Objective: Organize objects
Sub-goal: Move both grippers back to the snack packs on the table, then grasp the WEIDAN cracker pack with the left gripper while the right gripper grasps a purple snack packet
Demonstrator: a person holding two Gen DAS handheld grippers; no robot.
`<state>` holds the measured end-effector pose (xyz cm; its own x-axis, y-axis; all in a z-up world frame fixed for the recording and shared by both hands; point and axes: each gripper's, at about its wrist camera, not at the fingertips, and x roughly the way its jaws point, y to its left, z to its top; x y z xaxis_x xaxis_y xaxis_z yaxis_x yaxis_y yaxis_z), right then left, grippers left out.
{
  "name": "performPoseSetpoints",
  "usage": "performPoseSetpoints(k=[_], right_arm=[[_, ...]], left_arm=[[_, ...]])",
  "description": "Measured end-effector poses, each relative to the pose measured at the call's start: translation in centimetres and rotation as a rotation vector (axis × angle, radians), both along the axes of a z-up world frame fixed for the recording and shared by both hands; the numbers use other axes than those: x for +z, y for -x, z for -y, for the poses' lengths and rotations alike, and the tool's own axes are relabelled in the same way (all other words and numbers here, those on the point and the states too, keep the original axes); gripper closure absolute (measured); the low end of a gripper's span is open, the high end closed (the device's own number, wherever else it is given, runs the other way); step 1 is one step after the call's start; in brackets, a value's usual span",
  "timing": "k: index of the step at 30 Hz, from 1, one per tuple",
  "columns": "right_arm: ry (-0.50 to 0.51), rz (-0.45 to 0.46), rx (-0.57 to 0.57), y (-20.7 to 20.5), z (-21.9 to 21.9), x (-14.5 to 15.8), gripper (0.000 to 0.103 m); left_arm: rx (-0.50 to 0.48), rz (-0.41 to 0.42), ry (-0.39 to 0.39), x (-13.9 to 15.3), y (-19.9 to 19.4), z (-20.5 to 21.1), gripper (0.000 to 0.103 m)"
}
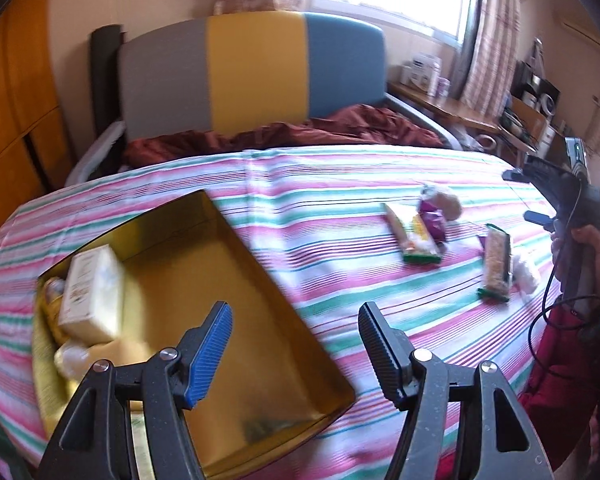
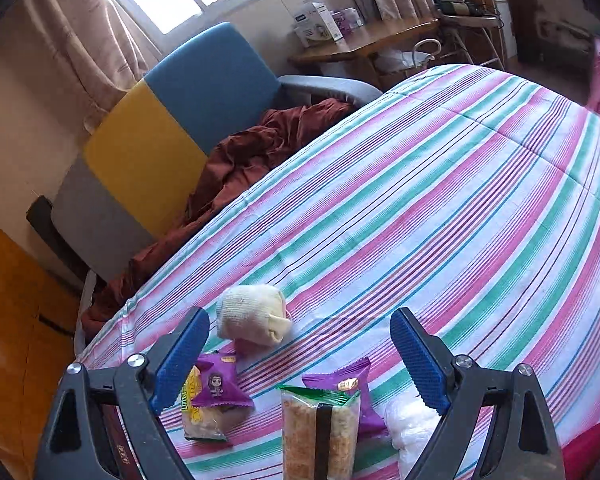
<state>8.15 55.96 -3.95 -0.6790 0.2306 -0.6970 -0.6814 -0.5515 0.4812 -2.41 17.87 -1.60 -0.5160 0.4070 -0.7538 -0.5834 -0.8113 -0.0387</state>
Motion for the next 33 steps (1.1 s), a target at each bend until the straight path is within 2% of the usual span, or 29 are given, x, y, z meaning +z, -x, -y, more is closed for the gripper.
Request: performPoseSetpoints(k=[7,16,23,31,32,33], right_arm=[[0.093,-0.059,0.027,-0.2,-0.2,-0.4,0.01],[0.1,-0.081,0.114,0.6,1.0,-0.1,0.009],[0.101,-0.071,0.171,1.4,1.6,-0.4,0.008],[0.092,-0.055,0.205,2.2,1.9,-0.7,0.008],[0.084,-0.05,0.206,2.3,2.0,-0.7,0.008],[0.078,-0.045,0.205,2.3,2.0,-0.7,0.008]], left_arm=[[-0.123,0.041,0.058,-1.9,0.4,-7.9,0.036],[-0.232,0.091,0.114,-4.7,2.3,-16.0,0.036],[-0.253,0.132,0.172,-7.4,5.3,-20.7,0.036],[-0.242,0.148,0.207,-9.7,8.4,-23.3,0.037],[-0.24,0.141,0.197,-9.6,8.5,-23.2,0.039],[-0.234,0.143,0.18,-9.5,8.5,-22.8,0.053]])
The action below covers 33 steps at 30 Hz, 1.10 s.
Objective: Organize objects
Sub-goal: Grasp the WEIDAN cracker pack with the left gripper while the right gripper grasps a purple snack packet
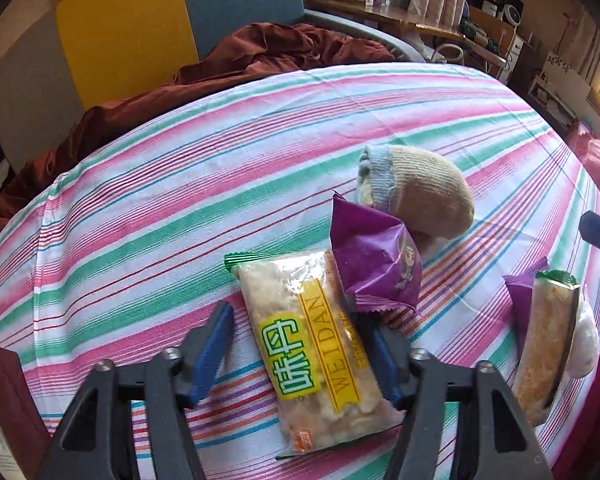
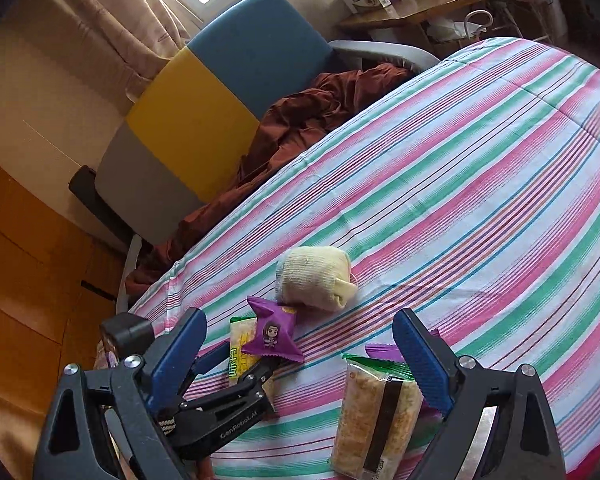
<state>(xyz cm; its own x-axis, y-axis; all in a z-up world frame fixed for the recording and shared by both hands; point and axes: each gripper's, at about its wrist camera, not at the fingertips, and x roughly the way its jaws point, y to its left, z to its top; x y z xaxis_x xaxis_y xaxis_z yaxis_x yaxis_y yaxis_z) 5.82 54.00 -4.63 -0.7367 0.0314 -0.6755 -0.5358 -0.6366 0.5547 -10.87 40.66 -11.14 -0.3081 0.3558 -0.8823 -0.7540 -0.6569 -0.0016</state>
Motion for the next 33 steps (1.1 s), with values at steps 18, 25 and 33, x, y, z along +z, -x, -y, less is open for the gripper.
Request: performPoseSetpoints(k=[18,25,33], right_arm=[[-0.151,0.1,0.207,3.3,4.2,-0.7,0.012],[-0.1,0.16,0.245,5.5,5.2,-2.5,0.023],[-0.015,0.264,0.206,11.3,4.6,-5.6,0.024]], left_arm=[[-0.019,-0.117,-0.152,-0.5,-10.6,10.2,0.057],[-0.026,-0.131,-0.196,-0.7,-10.7,10.8,0.058],[-0.025,-0.119,-0.224,-0.9,-10.5,11.0,0.058]])
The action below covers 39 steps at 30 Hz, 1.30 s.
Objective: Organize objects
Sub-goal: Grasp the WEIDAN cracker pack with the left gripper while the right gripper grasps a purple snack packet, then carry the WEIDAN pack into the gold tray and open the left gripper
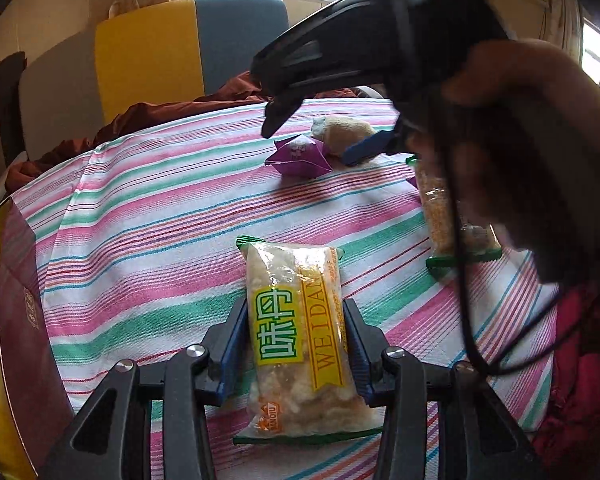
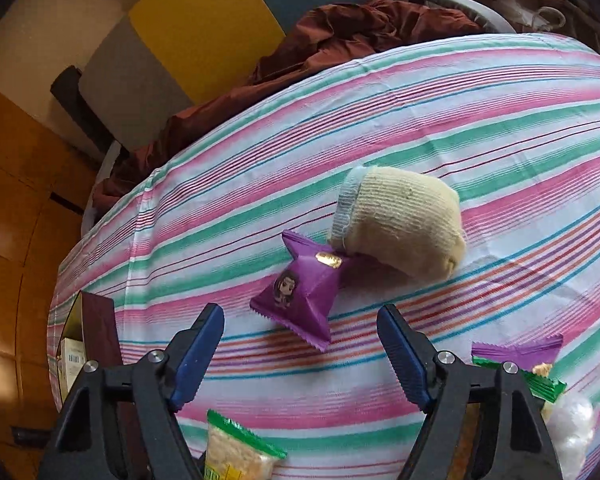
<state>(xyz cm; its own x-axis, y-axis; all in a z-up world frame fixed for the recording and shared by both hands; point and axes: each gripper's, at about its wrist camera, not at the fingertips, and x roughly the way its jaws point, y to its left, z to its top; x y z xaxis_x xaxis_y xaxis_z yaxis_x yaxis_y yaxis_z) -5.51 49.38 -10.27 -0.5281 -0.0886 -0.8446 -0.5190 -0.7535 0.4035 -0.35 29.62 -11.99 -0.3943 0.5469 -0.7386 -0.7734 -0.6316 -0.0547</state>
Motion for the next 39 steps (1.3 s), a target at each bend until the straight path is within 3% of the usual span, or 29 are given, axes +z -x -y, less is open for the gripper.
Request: performPoseSetpoints(k=[2,4,5,6,12,15,19,25,30,39], right_arm=[[-0.022,0.029,-0.012,1.4,-0.2,-0.7,0.03],[-0.092,0.089,0.021,2.5,0.2,-1.2,0.057],[-0.15,0.105,0.056,2.8,0.8,-1.0,0.06],[-0.156,0.107,0.098,2.8,1.3,-1.0,0.07],[-0.237,0.14,0.311,-0.4,4.7,-0.8,0.07],[-0.227,0.146,0.373,-2.8,5.9,-0.8,0.07],[-0.227,0.123,0.375,-5.0,6.1,-1.0,0.07],[-0.287,0.124,0.401,-4.7,6.8,-1.1,0.069],[-0.274,0.114,0.408,-4.7,6.4,-1.3,0.068],[-0.329,0.106,0.441,-4.9,6.8,-1.3,0.068]], left_arm=[[-0.001,0.004,-0.007,0.0,0.1,0.0,0.058],[-0.002,0.008,-0.011,0.0,0.0,0.0,0.058],[-0.002,0.008,-0.013,0.0,0.0,0.0,0.058],[-0.002,0.009,-0.015,-0.1,0.0,0.0,0.058],[-0.002,0.015,-0.023,0.0,0.2,0.1,0.058],[-0.002,0.015,-0.022,-0.1,0.2,0.1,0.058],[-0.001,0.002,-0.01,0.0,0.0,0.0,0.058],[0.0,-0.021,0.019,0.0,-0.5,-0.1,0.058],[0.001,-0.028,0.038,0.2,-0.9,0.1,0.058],[0.009,0.044,0.029,1.5,-1.8,1.9,0.059]])
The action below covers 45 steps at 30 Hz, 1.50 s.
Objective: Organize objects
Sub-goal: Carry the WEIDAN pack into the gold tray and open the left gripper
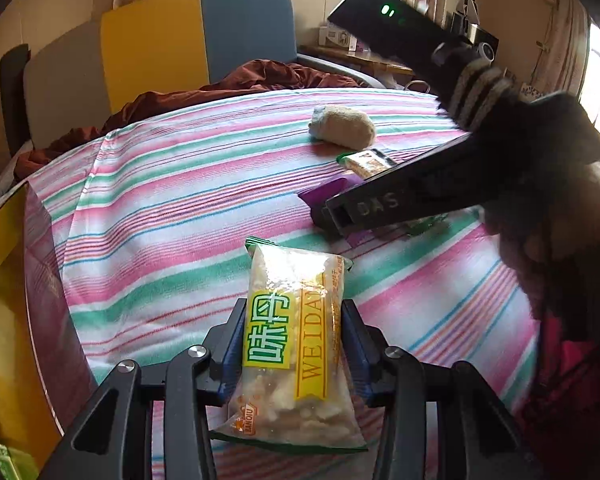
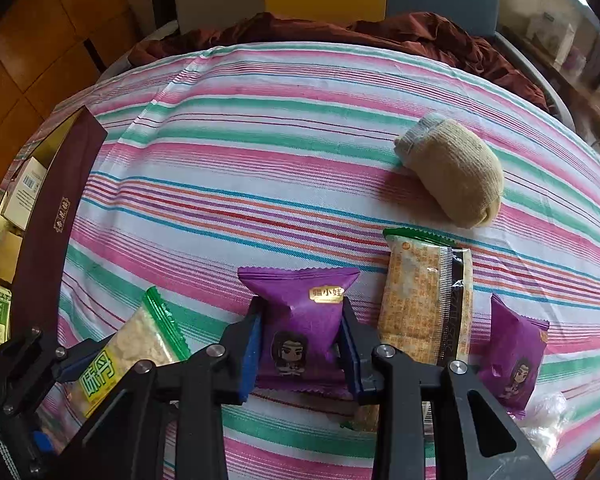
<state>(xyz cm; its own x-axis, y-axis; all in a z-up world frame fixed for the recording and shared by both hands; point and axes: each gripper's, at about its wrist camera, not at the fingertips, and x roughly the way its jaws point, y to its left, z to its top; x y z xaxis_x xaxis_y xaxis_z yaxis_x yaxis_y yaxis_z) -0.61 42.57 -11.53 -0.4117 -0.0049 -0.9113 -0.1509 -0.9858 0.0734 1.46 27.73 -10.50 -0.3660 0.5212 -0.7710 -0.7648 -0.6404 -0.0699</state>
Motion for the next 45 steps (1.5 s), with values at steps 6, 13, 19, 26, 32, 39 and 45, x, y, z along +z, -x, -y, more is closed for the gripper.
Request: performPoseSetpoints(k=[6,13,19,26,32,39,45], right_arm=[[-0.055,-0.01,0.031,0.0,0.7,0.0,0.068],[-0.085,-0.014,0.041,-0.2,0.8,0.1,0.068],[-0.119,-0.014,0.054,0.2,1.5,0.0,0.068],[-0.131,-0.016,0.063,0.2,1.8,0.0,0.068],[-0.138,-0.016,0.069,0.4,1.8,-0.1,0.068],[-0.141,-0.016,0.071,0.6,1.8,-0.2,0.067],[-0.14,-0.016,0.071,0.6,1.7,-0.2,0.067]], left_arm=[[-0.022,0.007,-0.1,4.3,-1.4,2.7,0.059],[0.149,-0.004,-0.223,9.5,2.2,10.3,0.058],[0.405,0.073,-0.182,7.2,10.3,17.1,0.059],[0.528,0.103,-0.112,4.9,14.1,20.5,0.059],[0.548,0.119,-0.044,3.2,17.1,20.7,0.059],[0.562,0.14,0.01,1.6,19.2,20.8,0.058],[0.544,0.116,0.083,1.0,19.9,20.0,0.057]])
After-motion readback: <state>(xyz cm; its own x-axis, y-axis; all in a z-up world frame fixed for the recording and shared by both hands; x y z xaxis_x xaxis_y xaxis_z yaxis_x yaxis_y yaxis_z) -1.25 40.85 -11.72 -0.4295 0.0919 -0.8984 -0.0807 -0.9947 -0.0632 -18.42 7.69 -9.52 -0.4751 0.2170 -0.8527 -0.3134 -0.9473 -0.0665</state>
